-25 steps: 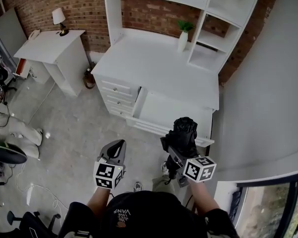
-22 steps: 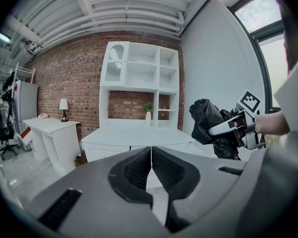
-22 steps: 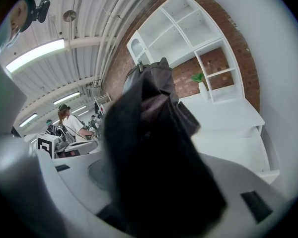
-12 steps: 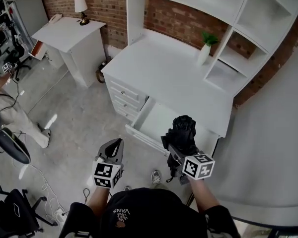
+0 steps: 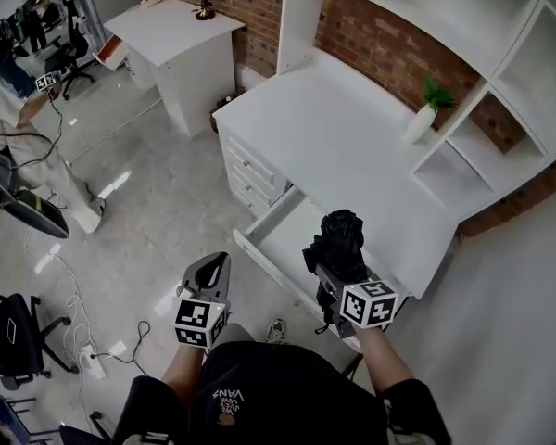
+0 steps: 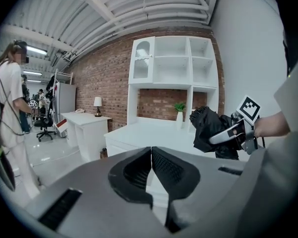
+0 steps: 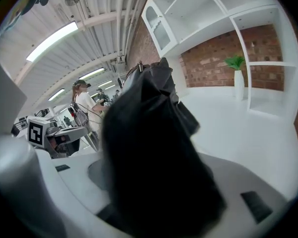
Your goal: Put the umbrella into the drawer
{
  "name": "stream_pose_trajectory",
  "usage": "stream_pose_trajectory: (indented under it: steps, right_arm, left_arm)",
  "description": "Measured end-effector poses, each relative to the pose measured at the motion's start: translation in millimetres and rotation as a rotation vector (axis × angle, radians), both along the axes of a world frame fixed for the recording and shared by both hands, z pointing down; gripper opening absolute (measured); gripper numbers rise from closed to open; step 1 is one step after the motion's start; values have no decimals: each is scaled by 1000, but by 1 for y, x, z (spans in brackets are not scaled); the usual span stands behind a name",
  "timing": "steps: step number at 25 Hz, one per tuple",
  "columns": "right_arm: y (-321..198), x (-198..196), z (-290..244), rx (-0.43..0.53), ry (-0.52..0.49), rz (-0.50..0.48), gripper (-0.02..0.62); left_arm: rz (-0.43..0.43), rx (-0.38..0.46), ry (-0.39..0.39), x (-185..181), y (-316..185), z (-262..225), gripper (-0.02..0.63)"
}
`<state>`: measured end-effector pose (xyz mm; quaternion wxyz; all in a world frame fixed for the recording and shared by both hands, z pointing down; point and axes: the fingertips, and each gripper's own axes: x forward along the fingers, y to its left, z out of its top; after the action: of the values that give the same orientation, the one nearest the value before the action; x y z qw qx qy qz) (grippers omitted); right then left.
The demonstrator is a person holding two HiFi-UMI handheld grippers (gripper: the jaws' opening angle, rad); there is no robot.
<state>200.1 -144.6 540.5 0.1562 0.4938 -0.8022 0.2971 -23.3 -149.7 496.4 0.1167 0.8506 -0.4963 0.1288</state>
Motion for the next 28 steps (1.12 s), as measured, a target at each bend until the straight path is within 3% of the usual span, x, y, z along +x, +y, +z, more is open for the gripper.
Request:
stream_pose_trajectory:
  steps: [11, 28]
  right_arm:
    - [-48, -4, 49, -62, 58, -76, 241]
    - [-114, -16, 159, -193, 247, -84, 241]
  left_arm:
    - [-98, -29, -11, -18, -22, 14, 11]
    - [8, -88, -16, -29, -114, 42, 11]
